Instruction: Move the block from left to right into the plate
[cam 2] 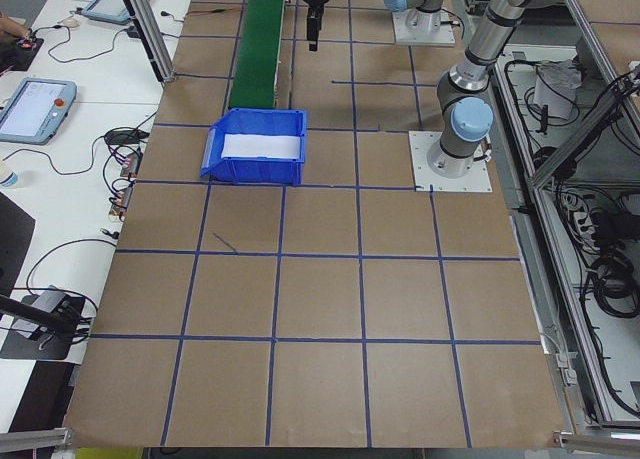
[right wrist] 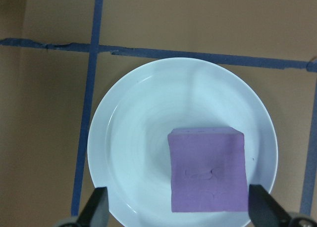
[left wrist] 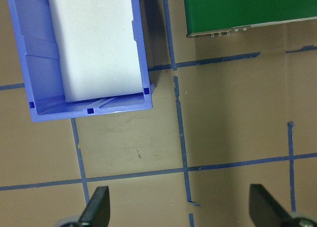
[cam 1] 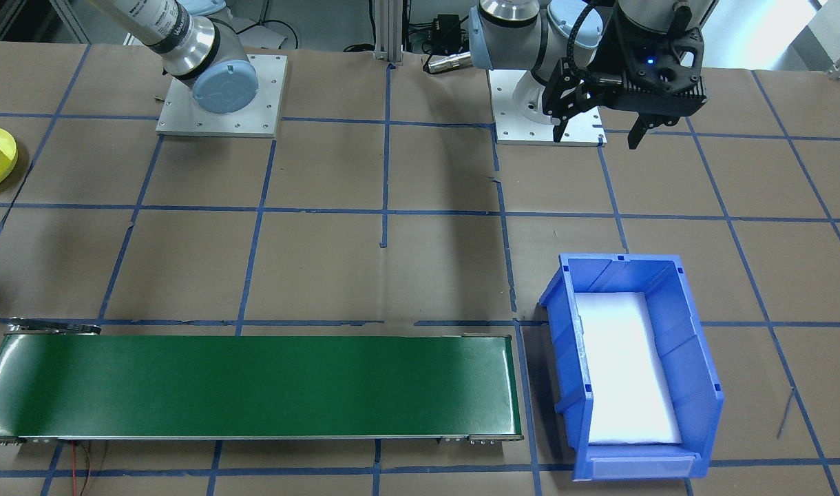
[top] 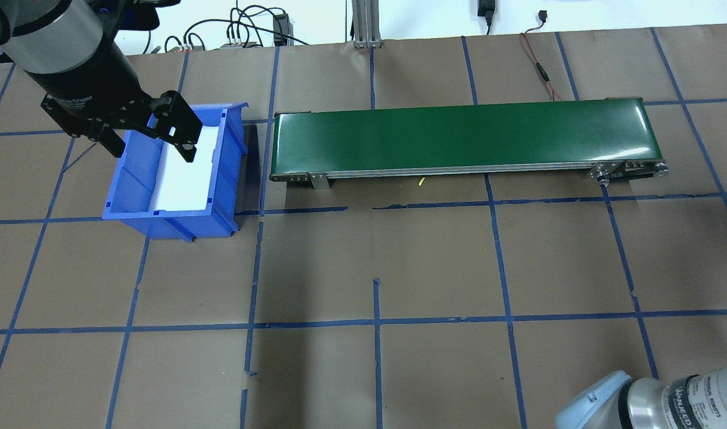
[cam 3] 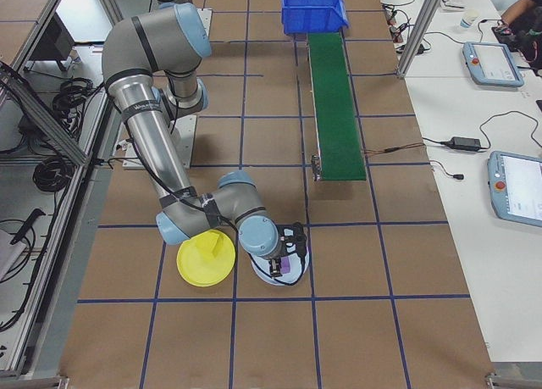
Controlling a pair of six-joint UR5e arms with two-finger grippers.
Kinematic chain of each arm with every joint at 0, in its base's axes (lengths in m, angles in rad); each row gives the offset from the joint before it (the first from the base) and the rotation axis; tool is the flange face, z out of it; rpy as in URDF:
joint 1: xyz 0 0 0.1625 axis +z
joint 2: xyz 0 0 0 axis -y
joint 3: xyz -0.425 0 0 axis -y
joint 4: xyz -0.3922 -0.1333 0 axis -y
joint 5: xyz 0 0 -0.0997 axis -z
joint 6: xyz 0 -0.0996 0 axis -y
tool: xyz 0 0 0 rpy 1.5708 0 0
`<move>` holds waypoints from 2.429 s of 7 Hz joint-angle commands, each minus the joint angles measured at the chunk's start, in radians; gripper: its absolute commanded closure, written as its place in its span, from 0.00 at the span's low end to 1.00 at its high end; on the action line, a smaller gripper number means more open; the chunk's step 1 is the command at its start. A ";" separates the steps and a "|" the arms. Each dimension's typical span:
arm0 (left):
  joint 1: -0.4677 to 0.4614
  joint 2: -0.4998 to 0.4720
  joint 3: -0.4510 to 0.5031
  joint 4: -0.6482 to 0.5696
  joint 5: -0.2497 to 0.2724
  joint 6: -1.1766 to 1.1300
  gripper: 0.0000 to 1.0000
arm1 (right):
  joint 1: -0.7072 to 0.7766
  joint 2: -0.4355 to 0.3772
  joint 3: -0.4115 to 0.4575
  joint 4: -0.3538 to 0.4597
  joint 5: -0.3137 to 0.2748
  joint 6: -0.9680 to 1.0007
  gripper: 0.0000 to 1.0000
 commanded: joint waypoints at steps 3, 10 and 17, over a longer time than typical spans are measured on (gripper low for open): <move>0.000 0.001 0.002 0.000 0.007 0.000 0.00 | 0.103 -0.232 -0.001 0.097 -0.073 0.121 0.00; 0.012 -0.008 0.022 -0.021 -0.007 0.003 0.00 | 0.437 -0.454 -0.101 0.335 -0.243 0.668 0.00; 0.008 -0.005 0.011 -0.020 -0.013 0.000 0.00 | 1.099 -0.492 -0.245 0.422 -0.254 1.320 0.00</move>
